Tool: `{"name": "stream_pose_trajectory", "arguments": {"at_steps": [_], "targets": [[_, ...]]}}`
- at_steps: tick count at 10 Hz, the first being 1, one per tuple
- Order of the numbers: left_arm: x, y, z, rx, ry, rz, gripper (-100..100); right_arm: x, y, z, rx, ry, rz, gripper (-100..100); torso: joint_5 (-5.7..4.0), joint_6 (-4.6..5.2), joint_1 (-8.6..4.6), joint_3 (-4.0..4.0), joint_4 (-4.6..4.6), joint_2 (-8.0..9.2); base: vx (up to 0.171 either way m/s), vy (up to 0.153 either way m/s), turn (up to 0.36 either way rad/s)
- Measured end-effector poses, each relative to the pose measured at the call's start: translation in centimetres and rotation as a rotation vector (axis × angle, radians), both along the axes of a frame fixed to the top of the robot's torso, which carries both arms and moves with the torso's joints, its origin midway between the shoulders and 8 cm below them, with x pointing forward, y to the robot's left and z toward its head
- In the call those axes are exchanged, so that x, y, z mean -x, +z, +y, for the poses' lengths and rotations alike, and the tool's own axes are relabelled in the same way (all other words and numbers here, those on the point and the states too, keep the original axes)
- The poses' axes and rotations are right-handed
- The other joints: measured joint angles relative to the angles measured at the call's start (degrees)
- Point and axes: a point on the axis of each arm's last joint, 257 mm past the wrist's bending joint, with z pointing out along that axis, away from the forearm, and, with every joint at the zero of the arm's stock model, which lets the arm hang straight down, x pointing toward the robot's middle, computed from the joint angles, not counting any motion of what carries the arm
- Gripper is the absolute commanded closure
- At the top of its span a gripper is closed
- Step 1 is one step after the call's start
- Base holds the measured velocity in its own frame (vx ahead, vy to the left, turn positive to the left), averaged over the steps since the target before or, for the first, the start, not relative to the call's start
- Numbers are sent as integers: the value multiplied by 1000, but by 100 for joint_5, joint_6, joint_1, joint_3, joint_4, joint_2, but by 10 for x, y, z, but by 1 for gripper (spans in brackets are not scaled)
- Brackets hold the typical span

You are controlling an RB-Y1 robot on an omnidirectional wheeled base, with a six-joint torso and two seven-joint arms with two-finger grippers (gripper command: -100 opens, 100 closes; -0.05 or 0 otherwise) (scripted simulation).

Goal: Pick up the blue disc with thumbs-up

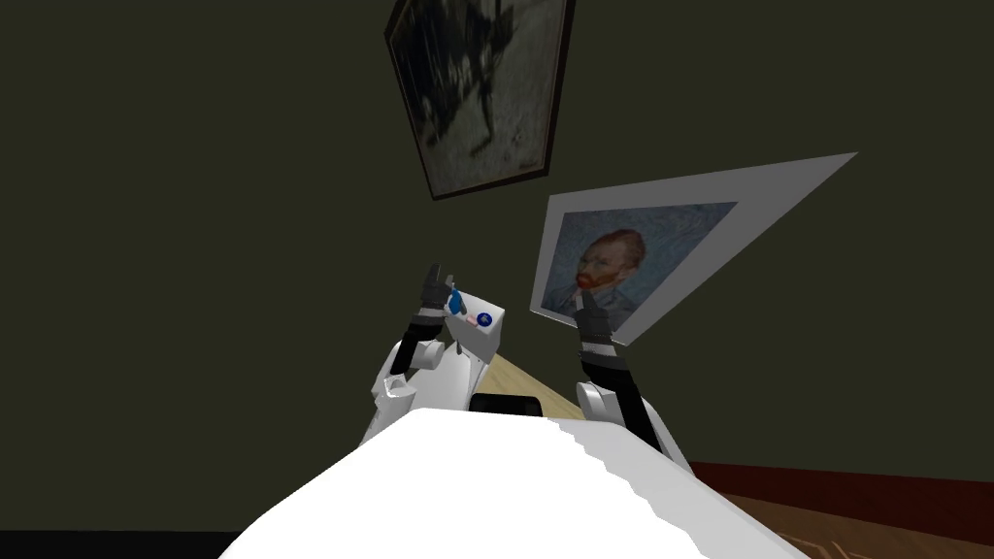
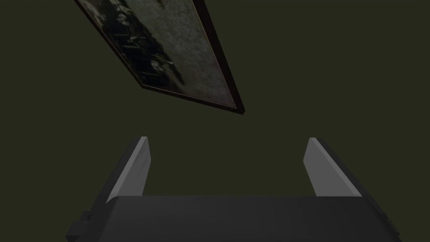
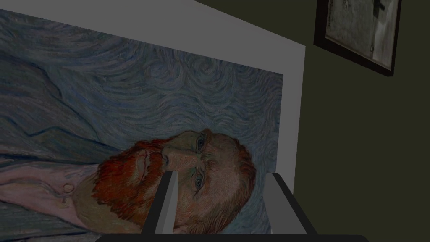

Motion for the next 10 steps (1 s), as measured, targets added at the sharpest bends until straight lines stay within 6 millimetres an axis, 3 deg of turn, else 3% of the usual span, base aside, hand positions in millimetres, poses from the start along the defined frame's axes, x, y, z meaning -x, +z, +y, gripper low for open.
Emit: {"name": "stream_pose_trajectory", "arguments": {"at_steps": [7, 10], "targets": [[-68, -27, -14, -12, -25, 164, -100, 0, 0, 0, 0, 0, 0, 0, -3, 1, -11, -8, -3, -14, -17, 9, -29], [-79, -33, -19, -15, -28, 205, -100, 0, 0, 0, 0, 0, 0, 0, -4, -1, -16, -7, -3, -11, -15, -1, 5]]}}
